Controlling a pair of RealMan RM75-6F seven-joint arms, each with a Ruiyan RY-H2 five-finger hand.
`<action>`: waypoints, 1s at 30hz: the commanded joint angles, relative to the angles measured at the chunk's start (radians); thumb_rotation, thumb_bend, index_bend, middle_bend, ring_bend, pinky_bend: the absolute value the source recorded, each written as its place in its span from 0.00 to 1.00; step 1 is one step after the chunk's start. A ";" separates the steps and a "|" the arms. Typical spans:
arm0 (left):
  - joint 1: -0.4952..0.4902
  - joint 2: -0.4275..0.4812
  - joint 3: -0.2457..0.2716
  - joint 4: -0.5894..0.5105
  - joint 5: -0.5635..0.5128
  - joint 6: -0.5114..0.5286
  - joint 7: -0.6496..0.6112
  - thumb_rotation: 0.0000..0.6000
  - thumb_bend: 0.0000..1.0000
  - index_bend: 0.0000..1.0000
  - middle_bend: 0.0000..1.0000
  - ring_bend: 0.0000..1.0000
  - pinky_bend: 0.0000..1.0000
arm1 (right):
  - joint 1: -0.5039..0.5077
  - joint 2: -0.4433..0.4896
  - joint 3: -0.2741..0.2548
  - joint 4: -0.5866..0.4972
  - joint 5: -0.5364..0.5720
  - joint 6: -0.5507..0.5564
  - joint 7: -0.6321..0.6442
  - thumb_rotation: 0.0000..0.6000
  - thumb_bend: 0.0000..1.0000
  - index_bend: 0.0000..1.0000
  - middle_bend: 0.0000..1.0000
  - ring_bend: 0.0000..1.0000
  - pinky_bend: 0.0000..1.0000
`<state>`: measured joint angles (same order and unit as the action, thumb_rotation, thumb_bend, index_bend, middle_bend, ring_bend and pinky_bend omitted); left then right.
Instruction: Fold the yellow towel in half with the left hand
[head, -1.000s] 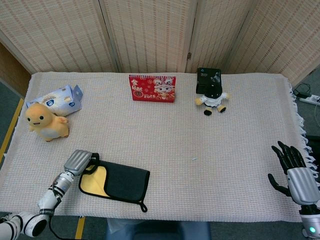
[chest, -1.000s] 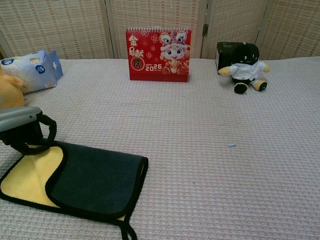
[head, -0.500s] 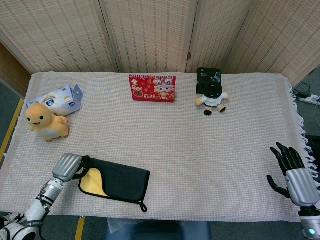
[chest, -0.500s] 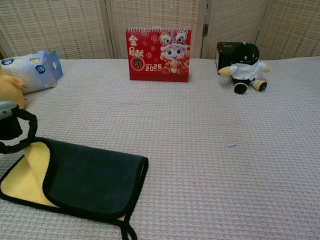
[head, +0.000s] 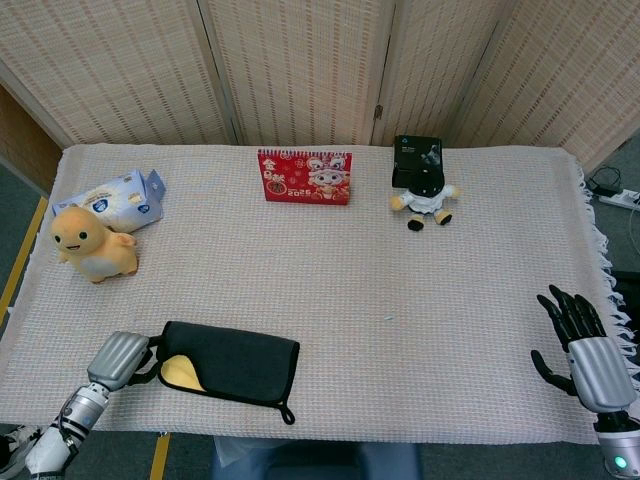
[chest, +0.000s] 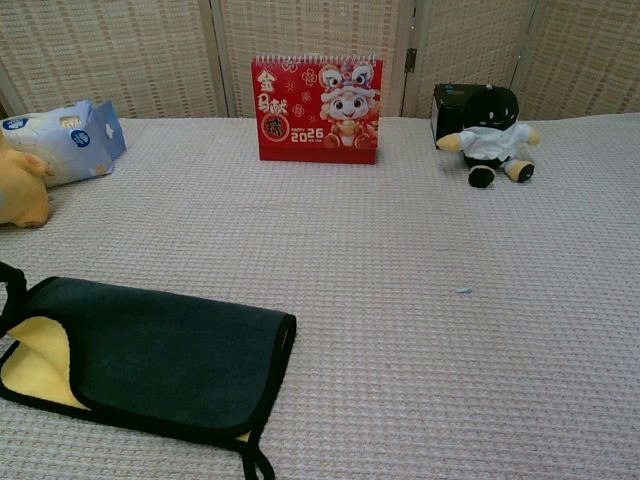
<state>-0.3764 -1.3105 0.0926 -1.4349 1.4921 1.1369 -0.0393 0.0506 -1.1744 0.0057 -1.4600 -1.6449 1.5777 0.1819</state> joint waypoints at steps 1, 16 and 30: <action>0.006 0.002 -0.001 -0.002 0.007 0.010 -0.005 1.00 0.46 0.31 1.00 1.00 1.00 | 0.000 0.000 -0.001 -0.001 -0.002 0.001 -0.001 1.00 0.44 0.00 0.00 0.00 0.00; 0.040 0.038 -0.013 -0.039 0.031 0.076 0.015 1.00 0.46 0.20 1.00 1.00 1.00 | -0.003 0.002 -0.003 -0.001 -0.009 0.010 0.002 1.00 0.44 0.00 0.00 0.00 0.00; 0.143 0.100 -0.085 -0.094 0.023 0.317 0.097 1.00 0.39 0.14 0.22 0.19 0.19 | -0.002 -0.001 -0.008 -0.007 -0.035 0.024 -0.016 1.00 0.44 0.00 0.00 0.00 0.00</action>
<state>-0.2727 -1.2090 0.0332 -1.5257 1.5193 1.3604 0.0831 0.0484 -1.1749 -0.0018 -1.4666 -1.6777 1.6002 0.1679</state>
